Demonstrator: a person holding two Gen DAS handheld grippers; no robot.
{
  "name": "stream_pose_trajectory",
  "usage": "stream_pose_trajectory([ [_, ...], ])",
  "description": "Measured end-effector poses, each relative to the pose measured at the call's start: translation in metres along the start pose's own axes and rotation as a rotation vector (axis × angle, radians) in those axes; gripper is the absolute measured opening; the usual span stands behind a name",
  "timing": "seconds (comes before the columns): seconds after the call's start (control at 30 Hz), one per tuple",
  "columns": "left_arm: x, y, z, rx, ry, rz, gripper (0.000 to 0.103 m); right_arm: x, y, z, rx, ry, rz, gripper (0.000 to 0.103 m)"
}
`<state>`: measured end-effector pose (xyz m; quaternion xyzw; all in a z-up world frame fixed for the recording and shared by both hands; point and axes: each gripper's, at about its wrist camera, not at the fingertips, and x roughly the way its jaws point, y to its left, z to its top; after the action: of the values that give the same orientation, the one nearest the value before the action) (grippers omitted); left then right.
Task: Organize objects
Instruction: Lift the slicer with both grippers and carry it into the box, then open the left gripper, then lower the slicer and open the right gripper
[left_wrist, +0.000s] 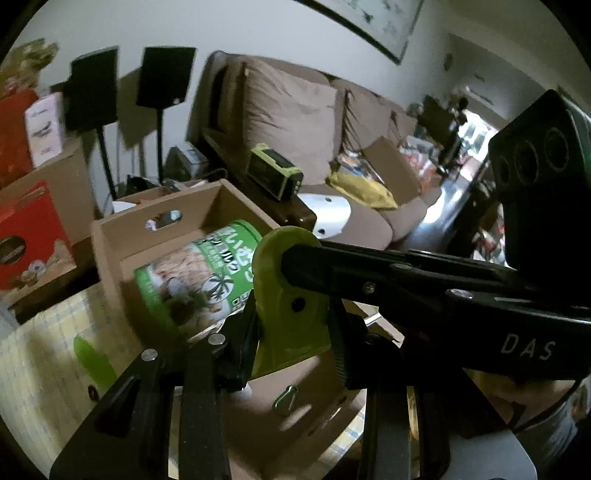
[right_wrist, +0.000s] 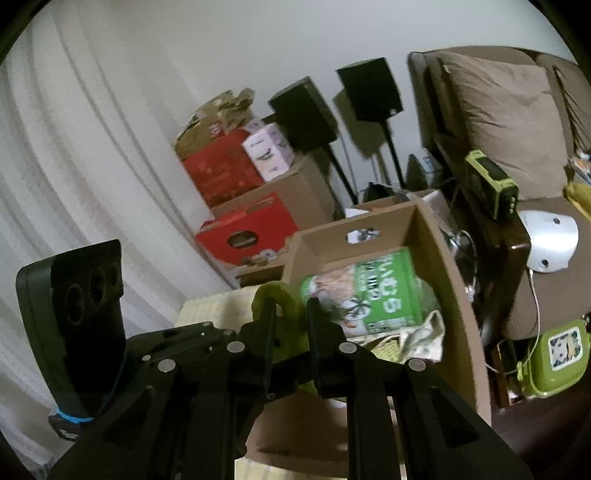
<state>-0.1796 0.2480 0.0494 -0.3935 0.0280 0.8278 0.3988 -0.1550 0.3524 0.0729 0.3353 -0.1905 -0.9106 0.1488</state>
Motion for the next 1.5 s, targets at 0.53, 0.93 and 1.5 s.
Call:
stream_pose_trajectory([
  [0.53, 0.065, 0.011, -0.016, 0.025, 0.107, 0.001, 0.03, 0.04, -0.066, -0.018, 0.13, 0.052, -0.034, 0.016],
  [0.93, 0.021, 0.028, -0.021, 0.038, 0.036, 0.06, 0.066, 0.062, -0.098, -0.037, 0.193, 0.094, -0.094, 0.015],
  [1.5, -0.006, 0.091, -0.054, -0.153, 0.081, 0.133, 0.05, 0.07, -0.07, -0.039, 0.156, 0.103, -0.092, 0.047],
])
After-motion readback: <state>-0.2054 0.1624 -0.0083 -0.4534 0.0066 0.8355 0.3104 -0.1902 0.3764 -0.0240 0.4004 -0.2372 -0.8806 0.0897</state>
